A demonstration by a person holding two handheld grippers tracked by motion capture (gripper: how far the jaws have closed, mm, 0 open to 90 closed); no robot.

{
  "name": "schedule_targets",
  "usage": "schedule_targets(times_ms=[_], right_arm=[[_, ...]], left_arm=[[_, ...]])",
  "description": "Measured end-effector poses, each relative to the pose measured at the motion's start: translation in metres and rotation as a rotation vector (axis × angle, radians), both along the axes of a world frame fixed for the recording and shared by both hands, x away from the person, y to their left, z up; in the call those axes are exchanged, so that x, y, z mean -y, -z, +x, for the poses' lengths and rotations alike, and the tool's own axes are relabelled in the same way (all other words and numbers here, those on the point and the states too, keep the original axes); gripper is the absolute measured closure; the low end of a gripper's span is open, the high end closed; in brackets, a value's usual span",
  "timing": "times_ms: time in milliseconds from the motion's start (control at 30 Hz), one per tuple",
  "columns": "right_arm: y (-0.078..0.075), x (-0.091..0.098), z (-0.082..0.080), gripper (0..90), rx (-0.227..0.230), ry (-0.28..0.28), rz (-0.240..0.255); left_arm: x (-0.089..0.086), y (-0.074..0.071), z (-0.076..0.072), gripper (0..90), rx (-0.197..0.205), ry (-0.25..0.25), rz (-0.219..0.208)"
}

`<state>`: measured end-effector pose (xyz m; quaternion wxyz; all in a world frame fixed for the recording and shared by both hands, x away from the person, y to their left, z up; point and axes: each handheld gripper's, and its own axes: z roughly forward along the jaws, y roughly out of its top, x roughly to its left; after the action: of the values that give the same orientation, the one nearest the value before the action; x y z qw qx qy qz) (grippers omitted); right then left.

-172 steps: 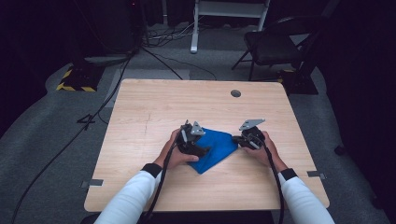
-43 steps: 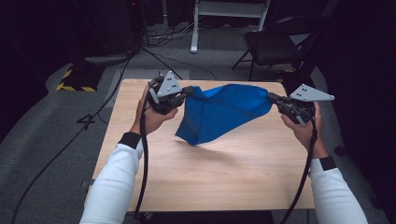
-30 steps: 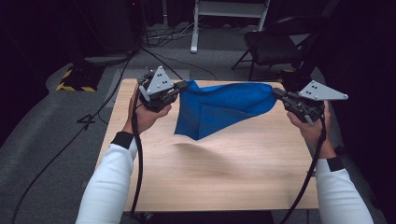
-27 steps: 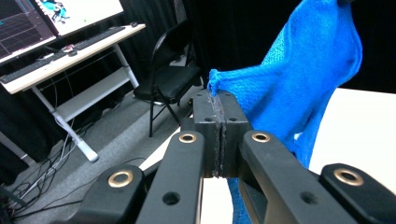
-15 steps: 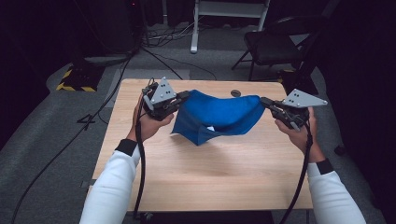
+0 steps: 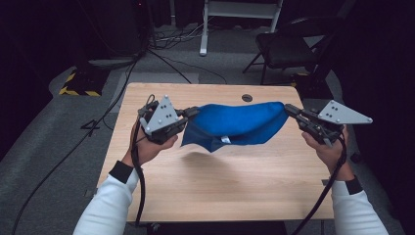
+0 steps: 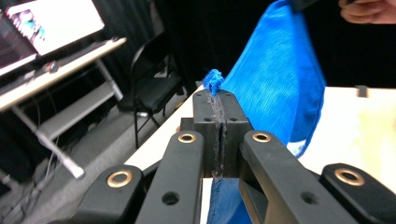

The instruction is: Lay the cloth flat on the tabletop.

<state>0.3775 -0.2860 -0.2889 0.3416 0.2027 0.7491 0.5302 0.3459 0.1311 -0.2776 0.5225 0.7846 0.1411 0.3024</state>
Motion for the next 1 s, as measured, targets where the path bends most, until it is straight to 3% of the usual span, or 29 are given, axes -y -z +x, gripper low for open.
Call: schedule_targets(times_ms=[67, 100, 133, 200, 267, 333, 433, 500, 533, 567, 600, 767, 867, 933, 1000], right_arm=[[0.000, -0.002, -0.005, 88.8, 0.006, -0.008, 0.004], [0.000, -0.003, -0.011, 88.8, 0.012, -0.023, 0.004], [0.001, -0.009, -0.019, 88.7, 0.027, -0.034, -0.020], [0.002, -0.011, -0.022, 88.7, 0.031, -0.052, -0.014], [0.004, -0.011, -0.022, 88.6, 0.032, -0.040, -0.020], [0.010, -0.009, -0.012, 88.7, 0.017, -0.011, -0.021], [0.027, -0.003, 0.021, 88.7, -0.080, 0.063, -0.002], [0.043, 0.000, 0.047, 88.7, -0.150, 0.111, -0.012], [0.043, 0.000, 0.047, 88.7, -0.150, 0.111, -0.012], [0.061, -0.001, 0.068, 88.6, -0.219, 0.142, -0.036], [0.070, -0.003, 0.077, 88.6, -0.241, 0.156, -0.048], [0.112, -0.022, 0.112, 87.4, -0.341, 0.208, -0.115], [0.131, -0.035, 0.127, 85.2, -0.368, 0.241, -0.174], [0.142, -0.042, 0.135, 79.1, -0.380, 0.261, -0.218], [0.150, -0.046, 0.141, 69.2, -0.394, 0.305, -0.226]], left_arm=[[0.004, -0.001, -0.006, 88.2, 0.009, 0.016, 0.008], [0.009, -0.002, -0.013, 88.2, 0.029, 0.026, 0.034], [0.015, -0.001, -0.018, 88.0, 0.023, 0.032, 0.046], [0.019, 0.002, -0.020, 87.9, 0.015, 0.045, 0.063], [0.019, 0.007, -0.013, 87.9, 0.005, 0.024, 0.077], [0.012, 0.018, 0.009, 88.1, -0.079, -0.030, 0.034], [0.001, 0.040, 0.052, 88.4, -0.208, -0.136, 0.005], [-0.004, 0.060, 0.080, 88.4, -0.298, -0.172, 0.003], [-0.004, 0.060, 0.080, 88.3, -0.298, -0.172, 0.003], [-0.003, 0.076, 0.096, 88.3, -0.340, -0.197, 0.014], [-0.002, 0.085, 0.104, 88.2, -0.364, -0.203, 0.014], [0.011, 0.126, 0.135, 85.6, -0.417, -0.270, 0.040], [0.019, 0.146, 0.150, 81.9, -0.453, -0.305, 0.061], [0.023, 0.157, 0.159, 78.6, -0.455, -0.349, 0.076], [0.024, 0.165, 0.165, 74.7, -0.437, -0.404, 0.107]])
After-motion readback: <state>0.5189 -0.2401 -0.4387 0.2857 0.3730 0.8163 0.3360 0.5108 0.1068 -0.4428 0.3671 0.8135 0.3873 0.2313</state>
